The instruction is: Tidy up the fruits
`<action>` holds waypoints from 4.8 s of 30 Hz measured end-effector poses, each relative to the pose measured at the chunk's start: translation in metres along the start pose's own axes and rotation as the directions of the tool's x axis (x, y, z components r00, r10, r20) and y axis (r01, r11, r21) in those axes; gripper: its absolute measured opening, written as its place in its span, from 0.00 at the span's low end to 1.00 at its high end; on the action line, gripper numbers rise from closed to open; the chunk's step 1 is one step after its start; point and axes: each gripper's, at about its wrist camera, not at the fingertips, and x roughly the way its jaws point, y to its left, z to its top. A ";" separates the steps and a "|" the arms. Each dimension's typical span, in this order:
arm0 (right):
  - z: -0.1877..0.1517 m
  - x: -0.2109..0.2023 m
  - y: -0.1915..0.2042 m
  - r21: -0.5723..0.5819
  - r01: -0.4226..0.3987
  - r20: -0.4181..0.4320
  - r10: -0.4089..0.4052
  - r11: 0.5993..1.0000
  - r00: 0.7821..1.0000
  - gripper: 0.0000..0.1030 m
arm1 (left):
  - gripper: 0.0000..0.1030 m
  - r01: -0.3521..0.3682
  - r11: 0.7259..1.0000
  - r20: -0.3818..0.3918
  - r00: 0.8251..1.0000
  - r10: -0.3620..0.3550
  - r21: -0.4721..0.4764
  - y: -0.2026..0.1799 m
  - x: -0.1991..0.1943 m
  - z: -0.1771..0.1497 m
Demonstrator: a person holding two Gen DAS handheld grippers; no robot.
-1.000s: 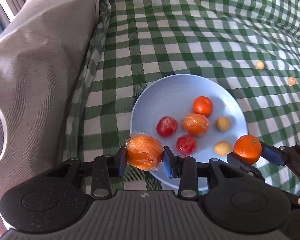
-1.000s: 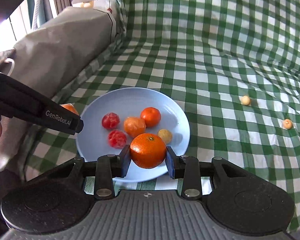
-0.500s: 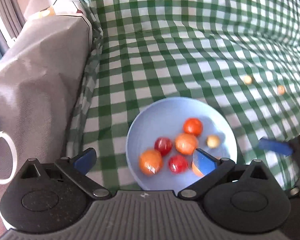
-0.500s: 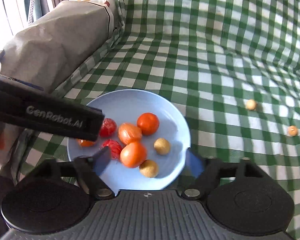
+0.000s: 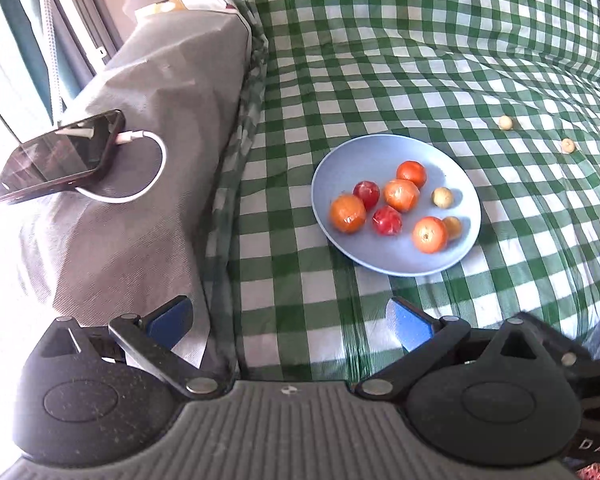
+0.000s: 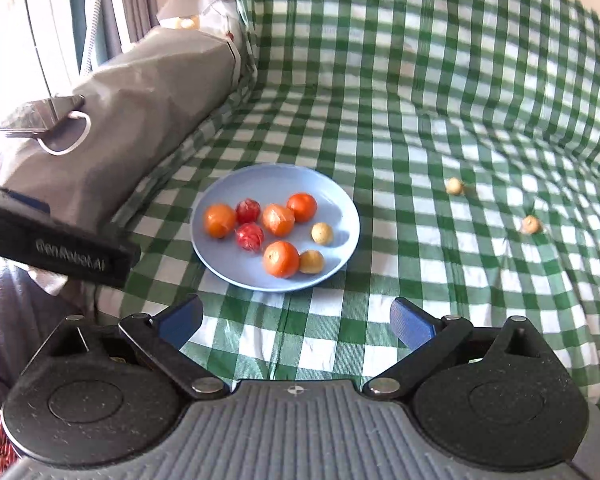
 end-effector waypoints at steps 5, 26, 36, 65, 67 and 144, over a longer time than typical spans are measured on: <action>-0.008 -0.025 0.004 -0.010 0.009 0.059 -0.009 1.000 0.998 0.97 | 1.00 -0.003 1.000 0.056 0.998 0.002 0.011 -0.004 -0.022 -0.007; -0.015 -0.050 0.003 0.013 0.022 0.112 -0.023 1.000 0.993 0.98 | 1.00 -0.010 1.000 0.096 0.995 0.007 0.027 -0.008 -0.039 -0.012; -0.013 -0.047 0.005 0.018 0.022 0.104 -0.024 1.000 0.994 0.99 | 1.00 -0.013 1.000 0.085 0.996 0.010 0.027 -0.008 -0.035 -0.011; -0.013 -0.023 -0.010 0.084 0.007 0.062 -0.012 0.996 0.998 0.99 | 1.00 -0.023 0.998 0.033 0.999 0.022 0.053 -0.015 -0.015 0.003; -0.013 -0.019 -0.016 0.104 0.012 0.060 -0.018 0.994 0.998 0.99 | 1.00 -0.023 0.998 0.026 0.999 0.021 0.059 -0.019 -0.011 0.008; -0.005 -0.039 -0.012 -0.029 -0.097 0.224 0.101 0.995 0.969 0.29 | 0.27 0.143 0.990 0.086 0.986 -0.143 0.009 -0.003 -0.038 0.013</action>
